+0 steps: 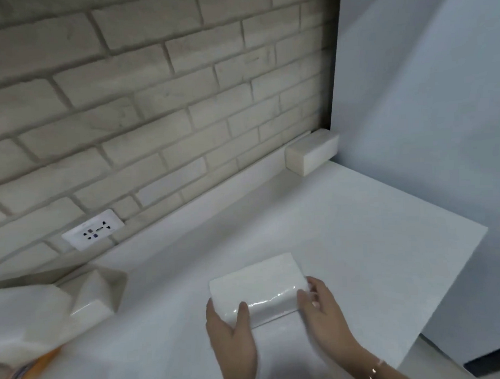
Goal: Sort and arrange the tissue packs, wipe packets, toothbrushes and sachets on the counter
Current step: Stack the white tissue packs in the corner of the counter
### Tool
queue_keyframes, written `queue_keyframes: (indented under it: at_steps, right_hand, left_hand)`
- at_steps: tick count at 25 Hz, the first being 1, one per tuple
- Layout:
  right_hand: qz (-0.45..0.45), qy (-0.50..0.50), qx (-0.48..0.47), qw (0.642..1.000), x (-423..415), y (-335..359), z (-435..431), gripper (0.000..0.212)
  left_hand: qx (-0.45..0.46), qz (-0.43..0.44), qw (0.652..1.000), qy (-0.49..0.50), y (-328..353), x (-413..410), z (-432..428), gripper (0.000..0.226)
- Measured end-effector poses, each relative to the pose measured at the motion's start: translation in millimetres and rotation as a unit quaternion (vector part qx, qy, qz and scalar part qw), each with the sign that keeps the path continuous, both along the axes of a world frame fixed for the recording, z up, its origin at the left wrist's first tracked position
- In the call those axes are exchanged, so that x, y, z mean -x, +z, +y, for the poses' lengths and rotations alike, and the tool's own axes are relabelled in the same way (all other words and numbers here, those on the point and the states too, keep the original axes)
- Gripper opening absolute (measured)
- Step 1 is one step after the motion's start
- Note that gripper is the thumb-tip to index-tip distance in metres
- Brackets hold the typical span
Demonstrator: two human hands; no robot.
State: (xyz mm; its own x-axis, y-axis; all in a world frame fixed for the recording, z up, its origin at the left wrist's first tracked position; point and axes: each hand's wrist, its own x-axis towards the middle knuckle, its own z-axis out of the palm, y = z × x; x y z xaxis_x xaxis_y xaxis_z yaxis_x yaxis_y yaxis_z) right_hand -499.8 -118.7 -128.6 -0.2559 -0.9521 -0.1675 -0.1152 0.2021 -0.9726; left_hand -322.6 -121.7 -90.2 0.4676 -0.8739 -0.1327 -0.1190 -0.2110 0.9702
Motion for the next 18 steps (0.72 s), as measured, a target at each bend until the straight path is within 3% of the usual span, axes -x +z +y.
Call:
queue_keyframes:
  at_steps: [6, 9, 13, 18]
  right_hand:
    - [-0.023, -0.080, 0.011, 0.996, 82, 1, -94, 0.087]
    - [-0.020, -0.087, 0.032, 0.996, 129, -6, -141, 0.090]
    - [0.018, -0.075, 0.059, 0.995, 178, -10, -202, 0.080]
    - [0.186, -0.179, 0.090, 0.962, 210, -27, -246, 0.073]
  left_hand:
    - [0.037, 0.092, 0.990, -0.099, -2, 97, -72, 0.068]
    - [0.046, 0.103, 0.984, -0.139, -3, 135, -118, 0.054]
    - [0.033, 0.118, 0.980, -0.157, -7, 167, -168, 0.054]
    - [0.030, 0.101, 0.975, -0.195, -19, 208, -205, 0.054]
